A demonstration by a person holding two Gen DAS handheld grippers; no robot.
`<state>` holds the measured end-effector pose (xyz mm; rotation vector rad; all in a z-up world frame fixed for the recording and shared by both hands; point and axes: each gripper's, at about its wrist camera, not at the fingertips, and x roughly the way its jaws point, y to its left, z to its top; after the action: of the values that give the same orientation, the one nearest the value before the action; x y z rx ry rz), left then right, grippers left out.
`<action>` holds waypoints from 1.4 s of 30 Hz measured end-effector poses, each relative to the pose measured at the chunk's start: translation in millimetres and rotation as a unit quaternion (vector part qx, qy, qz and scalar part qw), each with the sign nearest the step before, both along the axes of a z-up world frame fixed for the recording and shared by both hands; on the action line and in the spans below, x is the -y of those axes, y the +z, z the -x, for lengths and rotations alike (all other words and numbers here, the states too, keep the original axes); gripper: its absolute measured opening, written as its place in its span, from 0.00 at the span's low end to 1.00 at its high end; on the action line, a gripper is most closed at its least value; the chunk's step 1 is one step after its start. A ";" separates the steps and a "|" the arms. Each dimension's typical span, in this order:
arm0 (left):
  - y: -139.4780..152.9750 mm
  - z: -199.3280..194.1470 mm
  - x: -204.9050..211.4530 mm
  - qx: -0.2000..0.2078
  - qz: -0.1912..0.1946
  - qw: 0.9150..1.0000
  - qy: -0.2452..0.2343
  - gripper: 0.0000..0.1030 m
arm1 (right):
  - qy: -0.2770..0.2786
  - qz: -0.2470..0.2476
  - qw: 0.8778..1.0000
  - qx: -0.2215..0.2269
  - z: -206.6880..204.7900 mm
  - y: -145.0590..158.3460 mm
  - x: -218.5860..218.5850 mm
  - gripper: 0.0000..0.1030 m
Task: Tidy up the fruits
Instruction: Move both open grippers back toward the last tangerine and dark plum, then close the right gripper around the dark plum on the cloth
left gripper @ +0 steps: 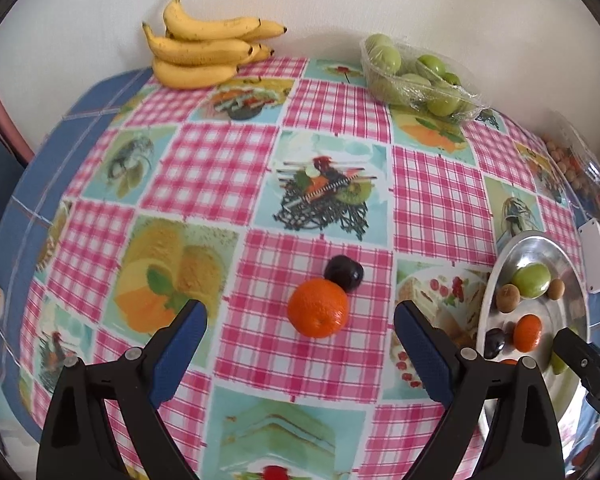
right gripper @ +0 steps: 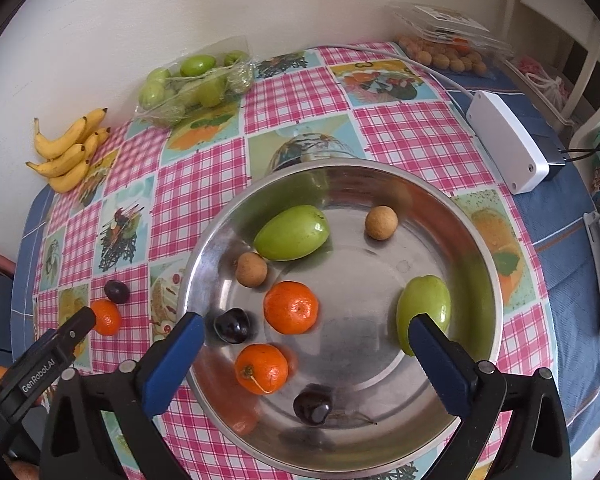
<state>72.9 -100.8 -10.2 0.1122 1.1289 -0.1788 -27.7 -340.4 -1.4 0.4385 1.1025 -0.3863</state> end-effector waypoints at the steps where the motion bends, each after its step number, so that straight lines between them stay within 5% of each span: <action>1: 1.8 -0.5 -1.3 0.003 -0.001 1.000 0.002 0.92 | 0.004 0.002 1.000 0.000 -1.2 0.5 -2.2 1.00; 15: 13.4 -18.4 -42.1 0.025 0.007 0.998 0.050 0.92 | 0.070 0.027 0.997 0.017 -27.7 0.0 -58.4 1.00; 29: -5.5 -45.1 -124.7 0.017 0.004 0.991 0.135 0.92 | 0.141 0.026 0.988 0.059 -66.3 1.6 -132.5 1.00; 37: -10.2 -53.4 -134.9 0.001 0.043 0.991 0.131 0.93 | 0.141 -0.010 0.989 0.052 -81.5 -5.7 -141.1 1.00; 42: -7.8 -57.2 -120.8 0.009 0.030 0.995 0.099 0.93 | 0.127 -0.031 0.990 0.044 -92.0 -10.7 -139.1 1.00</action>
<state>130.1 20.0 -18.1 -0.0514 1.1089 -0.0353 64.2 -201.3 -12.1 0.3615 1.0714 -0.1071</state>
